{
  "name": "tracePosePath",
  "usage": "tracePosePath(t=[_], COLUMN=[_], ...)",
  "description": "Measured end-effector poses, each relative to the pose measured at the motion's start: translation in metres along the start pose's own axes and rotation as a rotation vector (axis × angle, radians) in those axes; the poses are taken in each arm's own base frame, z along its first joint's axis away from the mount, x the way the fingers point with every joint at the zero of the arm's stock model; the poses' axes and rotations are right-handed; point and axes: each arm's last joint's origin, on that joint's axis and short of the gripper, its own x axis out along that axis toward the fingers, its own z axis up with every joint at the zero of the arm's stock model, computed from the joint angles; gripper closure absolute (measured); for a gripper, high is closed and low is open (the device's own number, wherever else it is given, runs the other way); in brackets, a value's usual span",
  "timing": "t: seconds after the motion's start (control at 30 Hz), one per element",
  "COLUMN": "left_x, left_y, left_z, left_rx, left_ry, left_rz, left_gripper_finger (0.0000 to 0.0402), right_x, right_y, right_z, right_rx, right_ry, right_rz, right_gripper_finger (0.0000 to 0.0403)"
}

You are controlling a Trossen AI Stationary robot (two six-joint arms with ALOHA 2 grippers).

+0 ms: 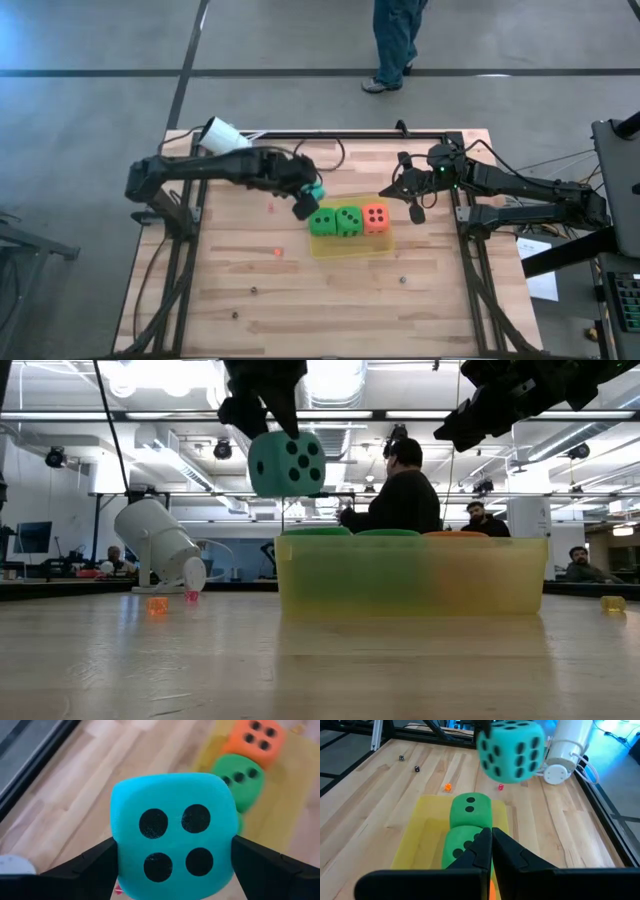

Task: Pick & Place Dice
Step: Put the big light blue dice into the yellow bin

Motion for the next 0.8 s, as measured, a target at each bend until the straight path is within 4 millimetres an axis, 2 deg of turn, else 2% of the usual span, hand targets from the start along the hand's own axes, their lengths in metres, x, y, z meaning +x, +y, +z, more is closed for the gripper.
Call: tracePosePath(t=[0.17,0.43,0.6,0.8], left_x=[-0.004,0.002,0.014,0.034], left_y=[-0.027,-0.069,-0.088,-0.102], left_z=[-0.011,-0.022,-0.027,-0.031], left_rx=[0.072,0.149,0.181,0.207], left_ry=[-0.007,-0.047,-0.04,0.008], left_rz=[-0.045,-0.145,-0.191,-0.223], left_gripper_finger=[0.0065,0.0066,0.0066,0.0065], right_x=[0.0,0.0,0.0,0.0], right_y=[0.0,0.0,0.0,0.0], right_z=[0.0,0.0,0.0,0.0], right_rx=[0.0,0.0,0.0,0.0], right_ry=[0.0,0.0,0.0,0.0], right_rz=[0.0,0.0,0.0,0.0], right_gripper_finger=[0.0394,0.0394,0.0394,0.0394])
